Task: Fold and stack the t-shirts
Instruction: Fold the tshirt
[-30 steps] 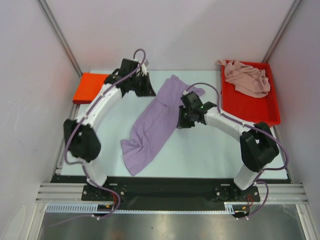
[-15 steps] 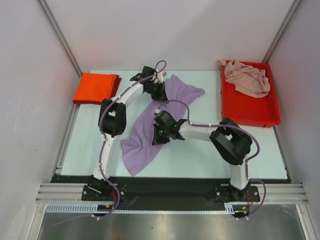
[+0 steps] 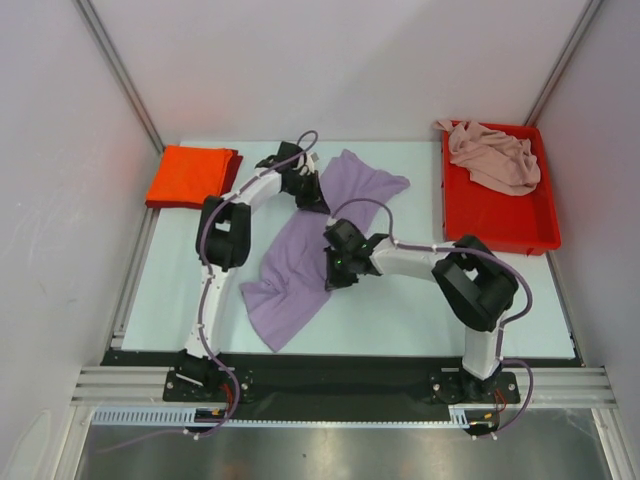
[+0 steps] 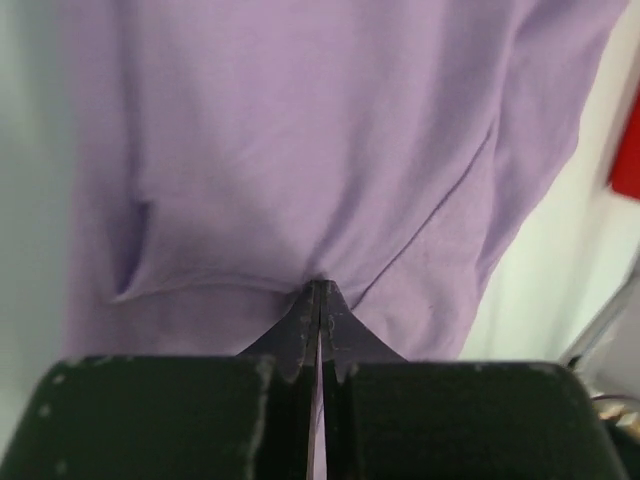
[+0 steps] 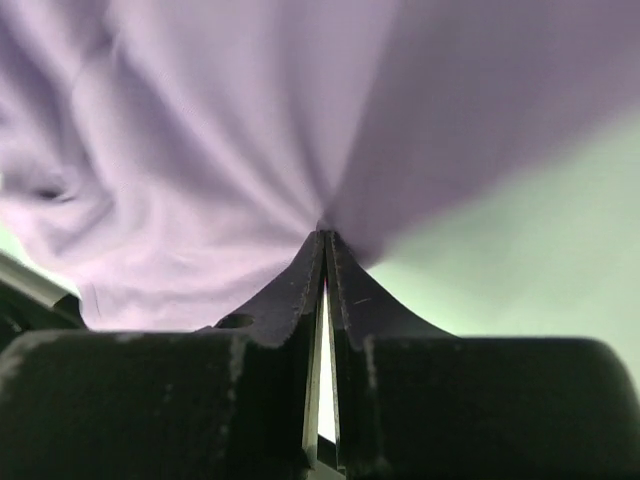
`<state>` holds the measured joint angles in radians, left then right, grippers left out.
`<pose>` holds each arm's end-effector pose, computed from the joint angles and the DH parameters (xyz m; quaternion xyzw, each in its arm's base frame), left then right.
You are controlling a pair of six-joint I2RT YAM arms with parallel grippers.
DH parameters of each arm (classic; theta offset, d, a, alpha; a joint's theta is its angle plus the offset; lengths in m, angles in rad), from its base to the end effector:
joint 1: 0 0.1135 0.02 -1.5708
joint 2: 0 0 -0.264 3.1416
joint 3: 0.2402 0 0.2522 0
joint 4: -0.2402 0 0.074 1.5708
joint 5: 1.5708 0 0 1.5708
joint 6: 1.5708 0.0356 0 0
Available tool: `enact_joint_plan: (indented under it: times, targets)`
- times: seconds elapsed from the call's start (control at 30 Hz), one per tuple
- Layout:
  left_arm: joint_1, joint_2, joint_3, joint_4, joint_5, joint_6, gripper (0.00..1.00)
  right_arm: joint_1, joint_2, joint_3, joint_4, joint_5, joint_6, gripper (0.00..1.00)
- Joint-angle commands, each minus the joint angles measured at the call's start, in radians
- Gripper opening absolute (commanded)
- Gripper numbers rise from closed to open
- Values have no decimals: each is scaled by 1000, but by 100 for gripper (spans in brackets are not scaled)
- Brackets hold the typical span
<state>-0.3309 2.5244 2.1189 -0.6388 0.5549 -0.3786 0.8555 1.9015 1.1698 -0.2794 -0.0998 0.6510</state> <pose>0.5012 -0.1920 0.1347 0.0491 0.9301 -0.3349 0.1428 0.2506 0.2938 0.1514 -0.1117 0.9535 0.2237 0.1684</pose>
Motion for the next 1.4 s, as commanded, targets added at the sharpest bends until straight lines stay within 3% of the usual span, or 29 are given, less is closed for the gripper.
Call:
enact_joint_plan:
  times: [0.0,0.3,0.47,0.63,0.73,0.8,0.93,1.17,1.27,1.37]
  targets:
    - [96,-10,-105,107,-113,-181,0,-151,-13,-68,-217,94,-111,8]
    - [76,76,0,456,-7,-405,0,-312,56,85,-319,52,-275,10]
    - [70,180,142,455,3,-470,0,-308,6,137,-374,-38,-280,15]
    - [40,33,-15,502,43,-382,0,-355,-151,174,-385,-9,-206,40]
    - [24,-97,-164,516,60,-342,0,-424,-170,218,-266,31,-156,45]
    - [9,-156,-261,525,44,-295,0,-469,-100,307,-232,51,-149,47]
    - [-16,-271,-318,485,7,-192,2,-526,135,581,-240,31,-178,44]
    - [-22,-268,-268,544,-46,-126,0,-541,451,950,-296,51,-232,34]
    - [-23,-151,-128,524,-56,-144,0,-556,491,950,-247,61,-206,27]
    - [-31,-18,111,501,-18,-207,0,-561,501,941,-212,67,-205,25]
